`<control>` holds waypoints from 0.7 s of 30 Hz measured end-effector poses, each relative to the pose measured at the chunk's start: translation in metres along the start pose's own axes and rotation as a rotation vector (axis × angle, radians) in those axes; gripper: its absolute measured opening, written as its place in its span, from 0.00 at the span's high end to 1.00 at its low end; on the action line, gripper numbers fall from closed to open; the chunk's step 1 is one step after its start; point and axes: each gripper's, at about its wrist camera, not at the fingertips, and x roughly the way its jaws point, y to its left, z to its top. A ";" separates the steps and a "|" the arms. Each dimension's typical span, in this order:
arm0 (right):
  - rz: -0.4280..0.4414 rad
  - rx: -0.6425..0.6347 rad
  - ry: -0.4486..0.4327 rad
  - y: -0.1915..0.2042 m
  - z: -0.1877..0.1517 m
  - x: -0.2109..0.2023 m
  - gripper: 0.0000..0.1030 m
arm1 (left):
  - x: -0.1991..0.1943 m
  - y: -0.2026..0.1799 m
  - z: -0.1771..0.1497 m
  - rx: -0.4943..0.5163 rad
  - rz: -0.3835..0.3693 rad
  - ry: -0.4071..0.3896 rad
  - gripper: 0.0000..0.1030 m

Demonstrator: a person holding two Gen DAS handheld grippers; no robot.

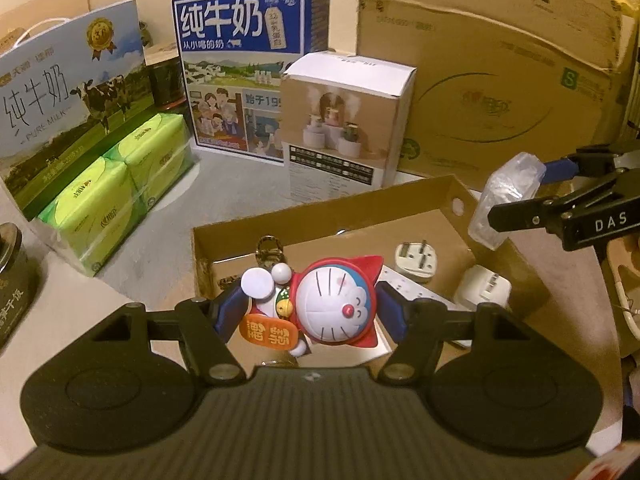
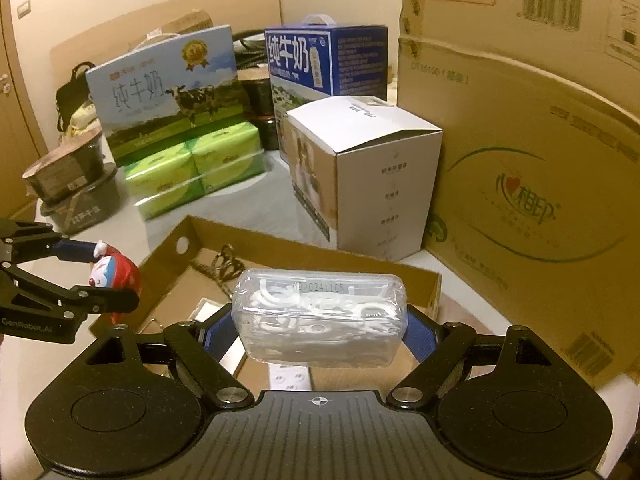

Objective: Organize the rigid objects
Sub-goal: 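Carry the Doraemon figure into the box with the left gripper while the right carries the floss box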

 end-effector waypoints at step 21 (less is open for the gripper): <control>0.015 0.066 0.134 -0.021 0.023 0.077 0.18 | 0.068 0.029 0.006 -0.039 0.017 0.083 0.36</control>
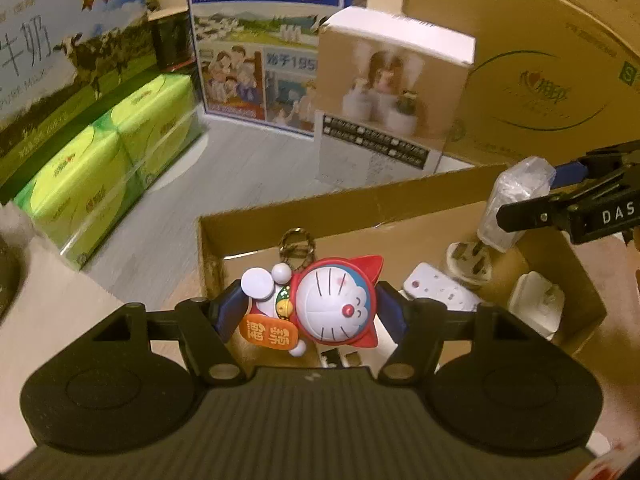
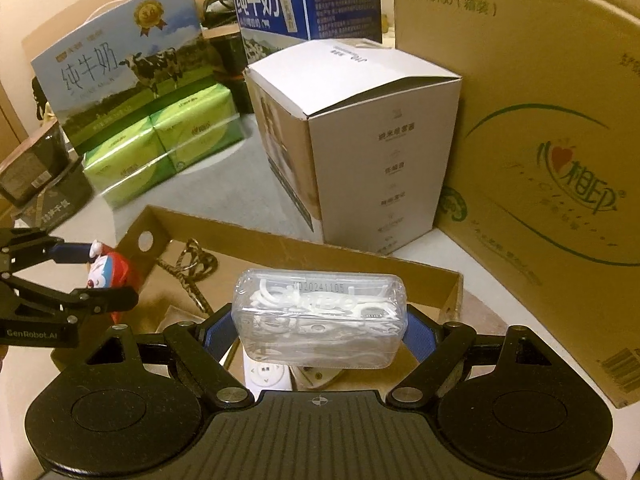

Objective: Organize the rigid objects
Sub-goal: 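Carry the Doraemon figure into the box with the left gripper while the right carries the floss box, then open the left gripper to drop the figure while the right lowers the floss box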

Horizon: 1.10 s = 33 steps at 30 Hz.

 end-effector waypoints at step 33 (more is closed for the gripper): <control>0.055 0.044 0.008 0.023 0.018 0.031 0.18 | -0.001 0.008 -0.010 0.012 0.023 -0.026 0.27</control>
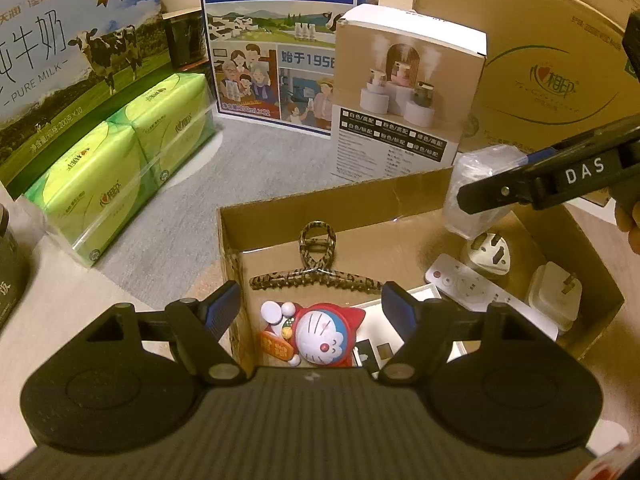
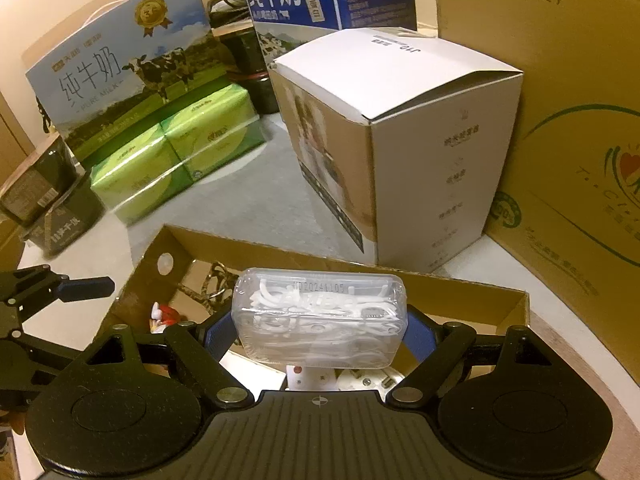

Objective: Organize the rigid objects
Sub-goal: 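Open the left gripper to drop the figure while the right lowers the floss box, then withdraw both grippers from the box toward the items on the floor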

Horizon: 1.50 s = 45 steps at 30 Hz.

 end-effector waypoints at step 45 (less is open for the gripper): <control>0.031 0.023 -0.057 0.010 -0.009 -0.037 0.13 | -0.042 -0.009 -0.013 -0.016 0.024 -0.038 0.22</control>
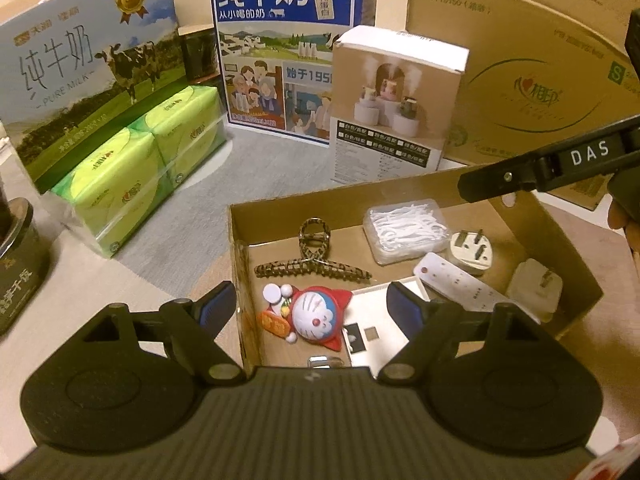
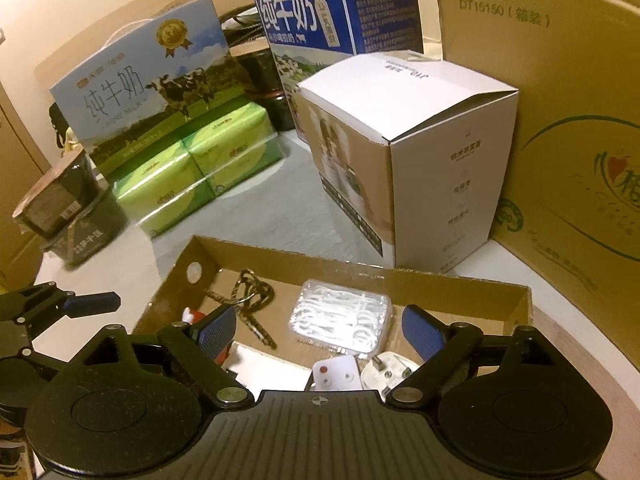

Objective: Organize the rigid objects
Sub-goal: 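Withdraw both grippers from the box toward the items on the floor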

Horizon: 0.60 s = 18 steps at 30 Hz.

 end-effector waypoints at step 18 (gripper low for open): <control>-0.013 -0.013 -0.028 0.027 -0.051 -0.093 0.13 | -0.090 -0.043 -0.034 -0.043 -0.020 -0.047 0.22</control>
